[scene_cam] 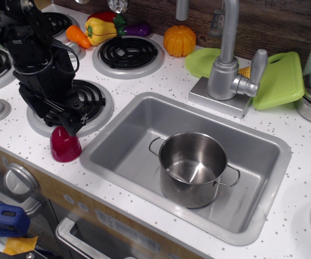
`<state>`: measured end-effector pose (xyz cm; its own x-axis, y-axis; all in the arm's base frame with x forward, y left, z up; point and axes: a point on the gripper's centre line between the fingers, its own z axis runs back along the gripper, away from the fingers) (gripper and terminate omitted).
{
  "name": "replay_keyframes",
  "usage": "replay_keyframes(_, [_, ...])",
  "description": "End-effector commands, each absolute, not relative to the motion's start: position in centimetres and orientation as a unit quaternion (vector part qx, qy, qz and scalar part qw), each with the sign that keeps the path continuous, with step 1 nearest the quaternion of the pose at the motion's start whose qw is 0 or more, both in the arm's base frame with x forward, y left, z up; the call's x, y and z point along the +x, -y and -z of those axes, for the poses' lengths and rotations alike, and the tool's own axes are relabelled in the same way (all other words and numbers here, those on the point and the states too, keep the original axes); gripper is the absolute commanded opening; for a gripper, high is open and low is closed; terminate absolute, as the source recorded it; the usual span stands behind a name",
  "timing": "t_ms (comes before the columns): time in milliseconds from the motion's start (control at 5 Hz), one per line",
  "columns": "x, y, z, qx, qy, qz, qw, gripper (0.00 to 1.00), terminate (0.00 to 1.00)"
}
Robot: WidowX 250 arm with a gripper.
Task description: Put sweet potato in pot which is in sink
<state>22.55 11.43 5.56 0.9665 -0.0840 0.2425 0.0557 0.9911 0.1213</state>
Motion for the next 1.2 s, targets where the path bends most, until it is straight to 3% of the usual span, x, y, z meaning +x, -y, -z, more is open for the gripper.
replay_keyframes(0, [22.6,-11.4,-5.6,0.057,0.125,0.035,0.990,1.00,0.00])
replay_keyframes(1000, [22.6,-12.4,-0.8,0.030,0.137,0.008,0.990,1.00,0.00])
